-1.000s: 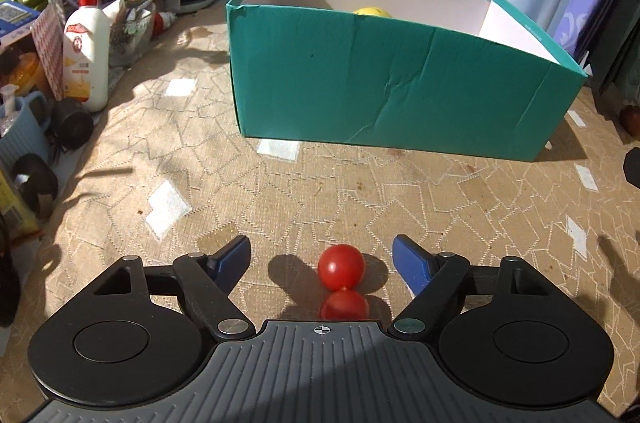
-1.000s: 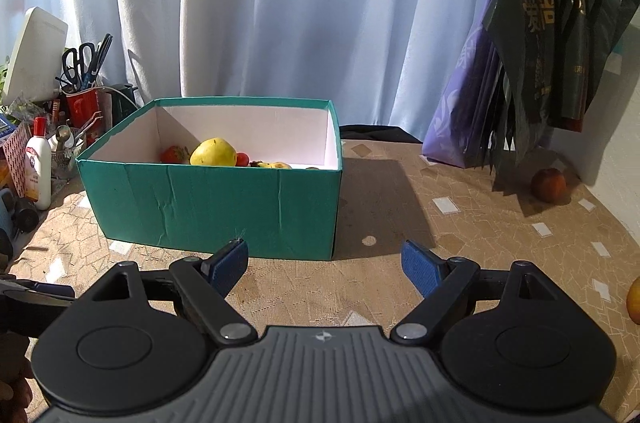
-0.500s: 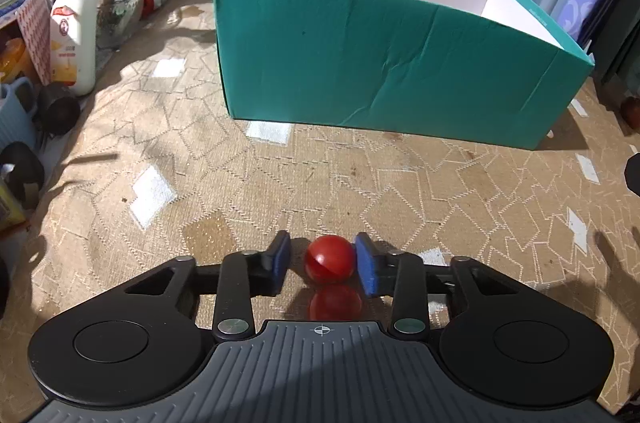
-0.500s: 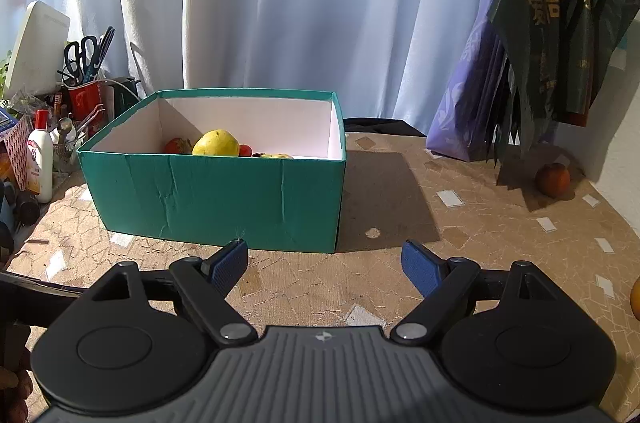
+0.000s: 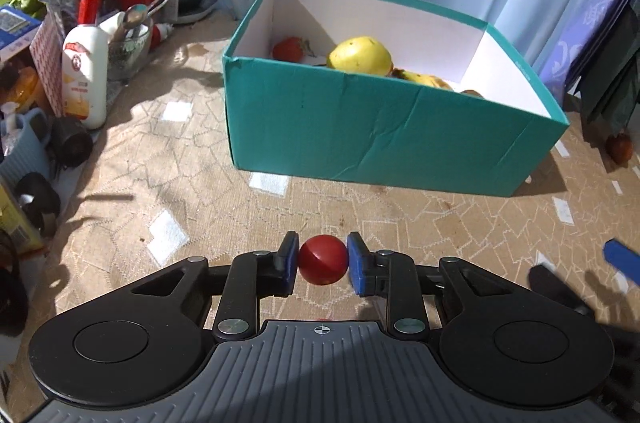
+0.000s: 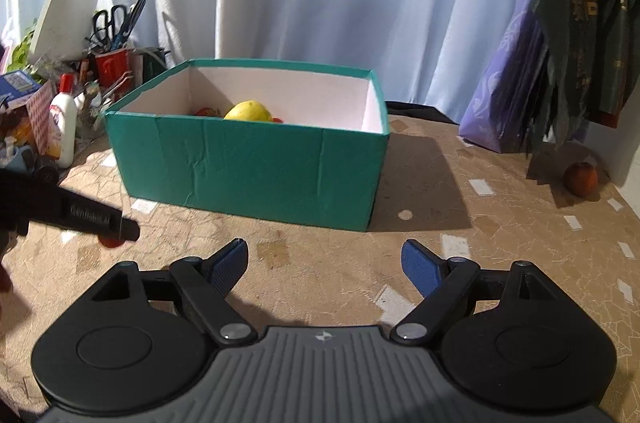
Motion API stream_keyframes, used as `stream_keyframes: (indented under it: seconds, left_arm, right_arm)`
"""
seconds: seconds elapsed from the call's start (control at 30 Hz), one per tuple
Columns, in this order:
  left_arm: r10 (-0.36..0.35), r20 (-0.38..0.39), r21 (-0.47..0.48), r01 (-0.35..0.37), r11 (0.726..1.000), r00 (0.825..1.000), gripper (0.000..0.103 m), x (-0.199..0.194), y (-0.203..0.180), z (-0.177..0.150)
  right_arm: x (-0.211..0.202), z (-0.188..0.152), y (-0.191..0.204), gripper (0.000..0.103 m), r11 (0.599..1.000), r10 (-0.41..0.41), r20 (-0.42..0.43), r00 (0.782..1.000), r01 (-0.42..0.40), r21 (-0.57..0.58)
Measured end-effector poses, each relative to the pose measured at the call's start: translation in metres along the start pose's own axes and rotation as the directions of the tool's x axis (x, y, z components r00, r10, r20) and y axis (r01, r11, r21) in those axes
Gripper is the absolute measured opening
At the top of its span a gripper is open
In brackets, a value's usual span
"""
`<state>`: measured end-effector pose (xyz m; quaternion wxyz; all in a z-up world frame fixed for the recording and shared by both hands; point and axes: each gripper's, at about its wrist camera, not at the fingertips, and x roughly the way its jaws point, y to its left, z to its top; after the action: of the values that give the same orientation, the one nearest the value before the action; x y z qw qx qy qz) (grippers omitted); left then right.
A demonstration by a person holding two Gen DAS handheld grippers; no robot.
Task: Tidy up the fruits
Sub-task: 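Lift the tomato with the left gripper while the right gripper grasps another cherry tomato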
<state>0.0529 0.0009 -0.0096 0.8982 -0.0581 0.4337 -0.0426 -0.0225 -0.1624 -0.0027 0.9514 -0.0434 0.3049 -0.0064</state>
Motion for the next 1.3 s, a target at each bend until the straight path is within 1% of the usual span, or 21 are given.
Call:
stream_keyframes:
  seconds: [0.17,0.33,0.53,0.57,0.8,0.83,1.03,1.07,1.3]
  left_arm:
    - [0.013,0.047,-0.005,-0.012,1.000,0.999,0.030,-0.013,0.002,0.015]
    - [0.019,0.061,-0.021,-0.018,1.000,0.998,0.030,-0.018,0.006,0.022]
    - [0.004,0.059,-0.011,-0.003,1.000,0.998,0.030,-0.021,0.006,0.021]
    - [0.002,0.060,-0.012,-0.001,1.000,0.998,0.030,-0.023,0.006,0.020]
    - [-0.010,0.075,-0.009,0.010,1.000,0.997,0.030,-0.032,0.007,0.023]
    - [-0.013,0.075,-0.008,0.013,1.000,0.997,0.030,-0.034,0.007,0.024]
    - [-0.028,0.086,0.005,0.028,1.000,0.996,0.030,-0.041,0.005,0.028]
    - [-0.028,0.094,0.010,0.027,1.000,0.995,0.030,-0.043,0.004,0.029]
    - [-0.035,0.114,0.013,0.033,0.999,0.993,0.030,-0.049,0.009,0.033]
  right_arm:
    - [0.006,-0.011,0.027,0.084,0.992,0.084,-0.045,0.995,-0.087,-0.087]
    - [0.007,-0.015,0.041,0.084,0.984,0.135,-0.066,0.989,-0.142,-0.112]
    - [0.009,-0.016,0.051,0.076,0.974,0.174,-0.092,0.980,-0.185,-0.131]
    - [0.009,-0.016,0.052,0.073,0.972,0.180,-0.093,0.979,-0.192,-0.136]
    - [0.009,-0.017,0.062,0.064,0.963,0.202,-0.102,0.974,-0.216,-0.158]
    - [0.010,-0.017,0.064,0.061,0.961,0.207,-0.104,0.973,-0.222,-0.164]
    - [0.012,-0.019,0.083,0.057,0.936,0.256,-0.114,0.960,-0.275,-0.218]
    - [0.013,-0.019,0.087,0.055,0.931,0.264,-0.116,0.958,-0.284,-0.228]
    - [0.021,-0.020,0.109,0.048,0.901,0.314,-0.140,0.939,-0.342,-0.269]
